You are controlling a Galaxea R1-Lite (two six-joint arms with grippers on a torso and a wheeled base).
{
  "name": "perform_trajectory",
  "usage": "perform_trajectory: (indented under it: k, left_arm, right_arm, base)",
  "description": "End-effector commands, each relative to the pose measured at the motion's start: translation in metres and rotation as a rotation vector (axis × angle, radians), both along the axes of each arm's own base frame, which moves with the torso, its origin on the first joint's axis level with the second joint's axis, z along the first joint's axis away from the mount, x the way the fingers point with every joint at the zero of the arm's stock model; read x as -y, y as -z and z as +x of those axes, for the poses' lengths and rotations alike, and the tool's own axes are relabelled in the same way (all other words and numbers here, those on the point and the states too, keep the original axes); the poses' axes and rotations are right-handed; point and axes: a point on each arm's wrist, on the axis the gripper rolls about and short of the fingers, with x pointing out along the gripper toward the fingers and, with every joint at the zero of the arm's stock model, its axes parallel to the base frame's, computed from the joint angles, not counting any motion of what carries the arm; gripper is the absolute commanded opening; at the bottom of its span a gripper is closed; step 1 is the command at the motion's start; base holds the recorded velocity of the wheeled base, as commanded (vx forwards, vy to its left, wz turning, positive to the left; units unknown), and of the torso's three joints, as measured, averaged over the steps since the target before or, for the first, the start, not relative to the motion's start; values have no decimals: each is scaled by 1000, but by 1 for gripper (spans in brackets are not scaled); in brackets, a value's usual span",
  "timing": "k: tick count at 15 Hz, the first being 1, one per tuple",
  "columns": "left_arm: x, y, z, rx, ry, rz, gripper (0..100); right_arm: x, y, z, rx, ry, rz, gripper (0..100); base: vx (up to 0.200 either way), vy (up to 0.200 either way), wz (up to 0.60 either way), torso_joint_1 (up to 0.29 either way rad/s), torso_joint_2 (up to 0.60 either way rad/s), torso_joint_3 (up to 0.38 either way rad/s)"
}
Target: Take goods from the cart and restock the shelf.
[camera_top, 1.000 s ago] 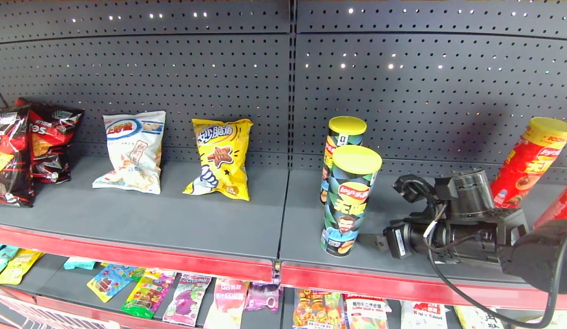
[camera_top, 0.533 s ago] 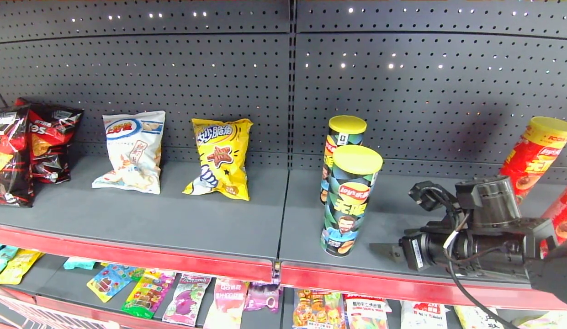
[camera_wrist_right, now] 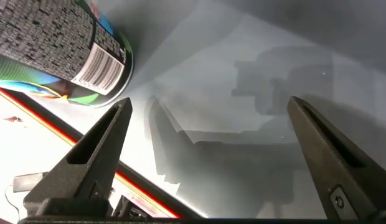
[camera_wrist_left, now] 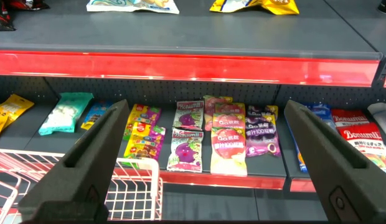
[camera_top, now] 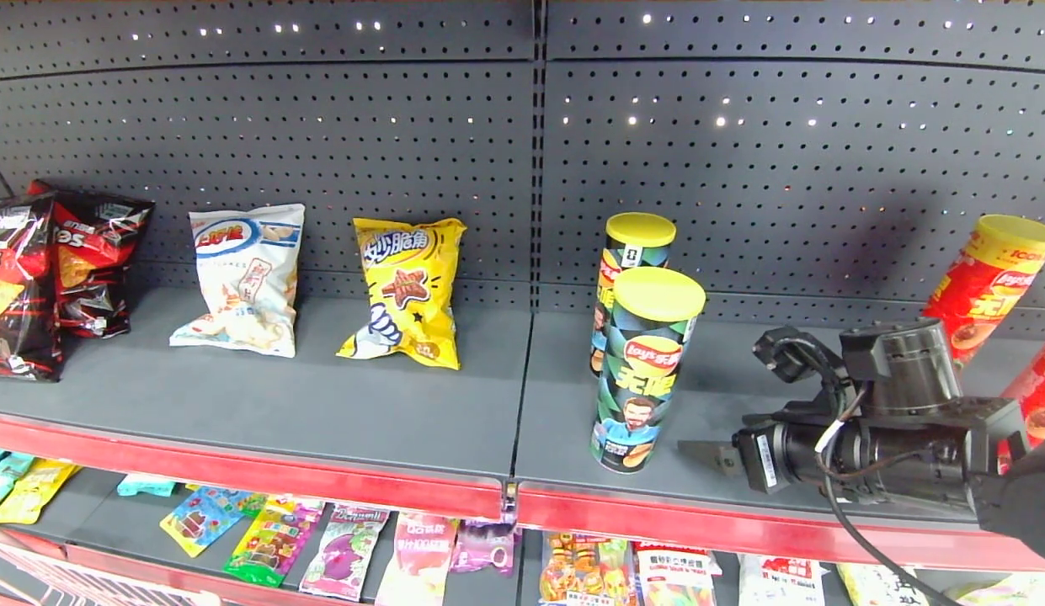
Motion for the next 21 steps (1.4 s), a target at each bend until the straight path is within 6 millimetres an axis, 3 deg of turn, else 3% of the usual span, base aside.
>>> perform_trajectory:
  k: [1, 21]
  left_arm:
    - [0, 0, 0, -3, -2, 0, 100]
    - [0, 0, 0, -1, -2, 0, 100]
  right_arm:
    - [-3, 1, 0, -3, -12, -1, 100]
    - [-25, 8, 5, -42, -47, 25, 100]
  base:
    - [0, 0, 0, 0, 0, 0]
    - [0, 0, 0, 0, 0, 0]
